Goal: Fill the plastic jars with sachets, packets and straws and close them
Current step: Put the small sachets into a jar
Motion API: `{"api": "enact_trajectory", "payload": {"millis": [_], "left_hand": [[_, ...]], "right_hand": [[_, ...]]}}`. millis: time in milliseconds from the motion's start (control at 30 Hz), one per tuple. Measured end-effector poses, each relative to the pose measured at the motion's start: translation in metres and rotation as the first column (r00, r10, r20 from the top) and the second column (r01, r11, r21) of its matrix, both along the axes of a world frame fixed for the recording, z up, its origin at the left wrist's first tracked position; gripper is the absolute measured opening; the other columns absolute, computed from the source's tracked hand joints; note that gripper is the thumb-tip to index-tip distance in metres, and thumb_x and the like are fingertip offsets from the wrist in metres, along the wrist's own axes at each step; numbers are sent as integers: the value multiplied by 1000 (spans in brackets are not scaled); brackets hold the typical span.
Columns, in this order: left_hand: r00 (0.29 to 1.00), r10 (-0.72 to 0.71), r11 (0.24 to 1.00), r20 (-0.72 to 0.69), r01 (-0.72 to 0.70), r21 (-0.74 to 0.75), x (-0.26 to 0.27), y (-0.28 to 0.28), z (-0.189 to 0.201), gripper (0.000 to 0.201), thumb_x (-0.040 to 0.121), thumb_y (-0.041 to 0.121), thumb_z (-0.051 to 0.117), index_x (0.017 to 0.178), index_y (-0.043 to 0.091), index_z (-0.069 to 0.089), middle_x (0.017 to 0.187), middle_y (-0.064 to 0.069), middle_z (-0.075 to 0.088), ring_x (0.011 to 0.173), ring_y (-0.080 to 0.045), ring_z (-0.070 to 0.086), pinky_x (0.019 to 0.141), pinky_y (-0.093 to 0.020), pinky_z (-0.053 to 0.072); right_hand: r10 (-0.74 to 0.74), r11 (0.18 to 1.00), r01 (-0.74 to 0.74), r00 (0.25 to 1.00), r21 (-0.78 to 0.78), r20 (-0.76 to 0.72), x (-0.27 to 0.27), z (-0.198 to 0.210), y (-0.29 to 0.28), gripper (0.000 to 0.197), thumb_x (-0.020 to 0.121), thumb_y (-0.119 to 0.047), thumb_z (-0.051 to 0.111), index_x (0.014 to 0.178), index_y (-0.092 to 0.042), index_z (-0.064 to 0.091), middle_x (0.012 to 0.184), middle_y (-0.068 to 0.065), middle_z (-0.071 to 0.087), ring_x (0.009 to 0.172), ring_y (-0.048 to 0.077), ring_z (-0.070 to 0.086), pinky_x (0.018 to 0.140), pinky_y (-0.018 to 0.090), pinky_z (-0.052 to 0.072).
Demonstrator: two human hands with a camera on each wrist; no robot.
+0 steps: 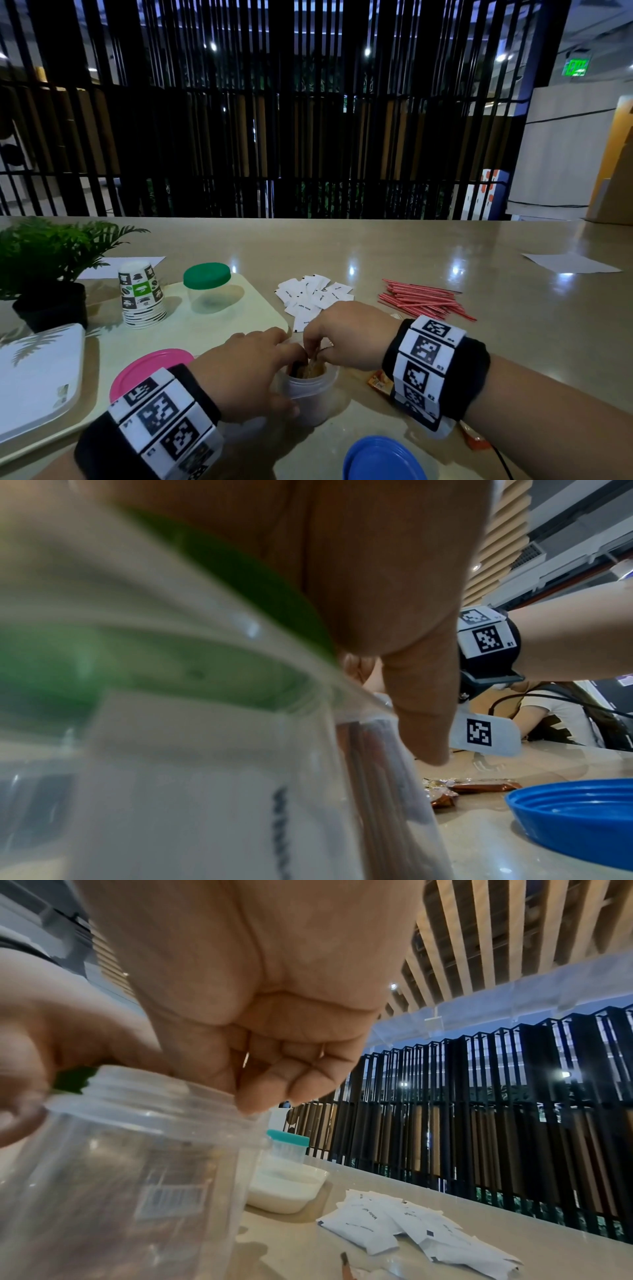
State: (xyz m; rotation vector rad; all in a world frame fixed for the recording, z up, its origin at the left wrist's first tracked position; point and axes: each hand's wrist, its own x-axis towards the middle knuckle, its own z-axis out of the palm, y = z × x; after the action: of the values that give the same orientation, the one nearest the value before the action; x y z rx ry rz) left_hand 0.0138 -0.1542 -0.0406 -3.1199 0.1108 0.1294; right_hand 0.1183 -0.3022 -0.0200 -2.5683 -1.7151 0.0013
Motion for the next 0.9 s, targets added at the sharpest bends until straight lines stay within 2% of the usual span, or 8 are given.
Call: {"api": "enact_trajectory", "payload": {"millis": [133,233,333,467,533,633,700,900], "left_hand": [[1000,2,1000,-4,-2,-3,0,0,0,62,81,61,62,135,42,39,137,8,43,120,-16,44,102,-34,39],[1000,7,1000,20,-6,-26,-1,-1,0,65,78,60,65,134,40,38,135,9,44,119,-14,46,101,-32,39],[998,54,997,42,-51,-60,-3,-1,0,65,74,60,70,124,35,36,129,11,41,111,-13,47,92,-28,42],[994,103,993,29,-101,-66,-5,-1,3,61,69,63,73,105,32,35,122,8,34,98,-11,45,81,-24,44],[995,98,994,12,-97,-51,-6,-2,4,56,71,64,71,103,32,38,125,7,33,101,-10,44,84,-25,45],[997,78,996,-7,-78,-37,-6,-2,4,58,73,64,69,115,28,51,140,7,29,115,-14,45,94,-28,43],[998,64,997,-10,-64,-33,-6,-1,4,58,74,64,69,119,29,55,145,8,25,120,-15,45,97,-29,41],[1000,16,998,-18,-17,-60,-6,-1,5,53,75,57,71,123,41,53,149,10,20,126,-17,41,101,-31,34]], "right_hand": [[13,1000,-14,999,2,36,-2,1,-1,21,85,-15,59,99,-26,70,104,-4,57,93,19,55,76,36,48],[6,1000,-5,999,-21,48,-4,3,1,21,85,-15,58,99,-25,70,95,-3,62,87,19,57,71,33,47],[-1,997,3,1000,-83,28,-6,5,3,19,88,-19,56,102,-23,69,90,-4,63,84,17,57,68,28,43],[-25,982,31,999,-187,34,-9,4,7,23,92,-22,49,107,-19,66,90,0,62,83,20,57,68,30,46],[-46,973,50,999,-225,25,-9,2,8,27,93,-21,45,111,-18,66,97,2,65,87,21,59,72,32,49],[-68,967,66,998,-247,-1,-8,1,9,28,94,-21,43,111,-17,64,101,4,64,89,22,58,71,31,46],[-72,965,61,997,-254,-35,-8,1,10,27,94,-19,42,111,-17,63,102,5,63,90,22,57,73,33,46],[-111,976,80,983,-204,-149,-6,-2,9,21,98,-23,40,116,-23,49,96,-4,53,89,18,50,73,31,39]]}}
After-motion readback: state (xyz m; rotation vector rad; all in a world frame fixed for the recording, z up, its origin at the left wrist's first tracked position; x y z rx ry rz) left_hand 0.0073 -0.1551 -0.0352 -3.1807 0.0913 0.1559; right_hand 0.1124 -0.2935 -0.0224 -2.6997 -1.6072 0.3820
